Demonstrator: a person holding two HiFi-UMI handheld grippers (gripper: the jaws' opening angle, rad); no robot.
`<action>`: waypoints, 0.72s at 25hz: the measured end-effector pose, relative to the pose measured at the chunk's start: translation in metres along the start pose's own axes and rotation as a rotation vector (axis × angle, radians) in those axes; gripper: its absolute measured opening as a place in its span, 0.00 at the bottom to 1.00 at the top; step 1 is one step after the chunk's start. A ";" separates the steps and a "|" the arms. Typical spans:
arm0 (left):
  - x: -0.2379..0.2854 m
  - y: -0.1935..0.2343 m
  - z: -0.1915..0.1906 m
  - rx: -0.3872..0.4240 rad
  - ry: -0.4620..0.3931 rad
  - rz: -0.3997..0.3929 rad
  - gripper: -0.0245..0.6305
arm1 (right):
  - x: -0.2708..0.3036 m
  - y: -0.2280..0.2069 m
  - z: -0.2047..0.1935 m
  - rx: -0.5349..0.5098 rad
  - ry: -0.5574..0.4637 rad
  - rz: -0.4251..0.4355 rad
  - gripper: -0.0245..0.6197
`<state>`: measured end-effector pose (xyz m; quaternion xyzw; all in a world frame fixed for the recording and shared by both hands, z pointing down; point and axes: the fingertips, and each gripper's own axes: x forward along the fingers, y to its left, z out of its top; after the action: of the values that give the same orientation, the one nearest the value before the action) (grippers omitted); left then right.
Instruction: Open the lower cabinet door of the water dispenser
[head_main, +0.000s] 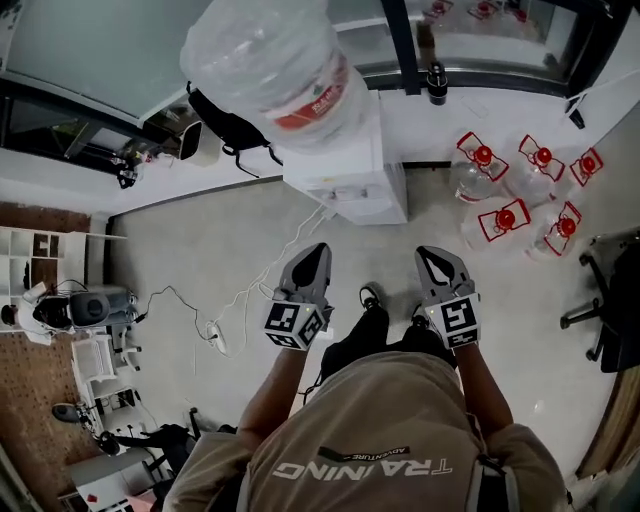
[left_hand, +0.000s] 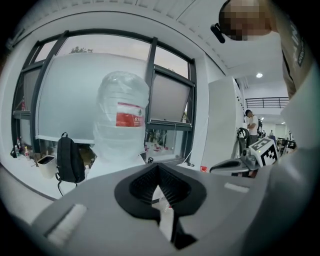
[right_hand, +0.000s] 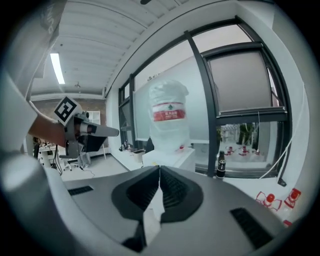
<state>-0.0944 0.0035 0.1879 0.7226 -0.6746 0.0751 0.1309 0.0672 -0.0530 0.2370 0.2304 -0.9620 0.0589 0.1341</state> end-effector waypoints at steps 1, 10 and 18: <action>0.006 0.001 -0.001 -0.004 0.000 -0.011 0.04 | 0.002 -0.003 -0.004 0.004 0.010 -0.009 0.05; 0.042 -0.003 -0.019 0.046 0.043 -0.229 0.04 | 0.024 -0.004 0.006 0.036 0.071 -0.105 0.05; 0.068 0.052 -0.002 0.036 -0.004 -0.290 0.04 | 0.062 -0.013 0.043 0.159 0.006 -0.237 0.05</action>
<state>-0.1406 -0.0636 0.2138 0.8148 -0.5621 0.0659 0.1261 0.0100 -0.0982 0.2144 0.3521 -0.9200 0.1195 0.1241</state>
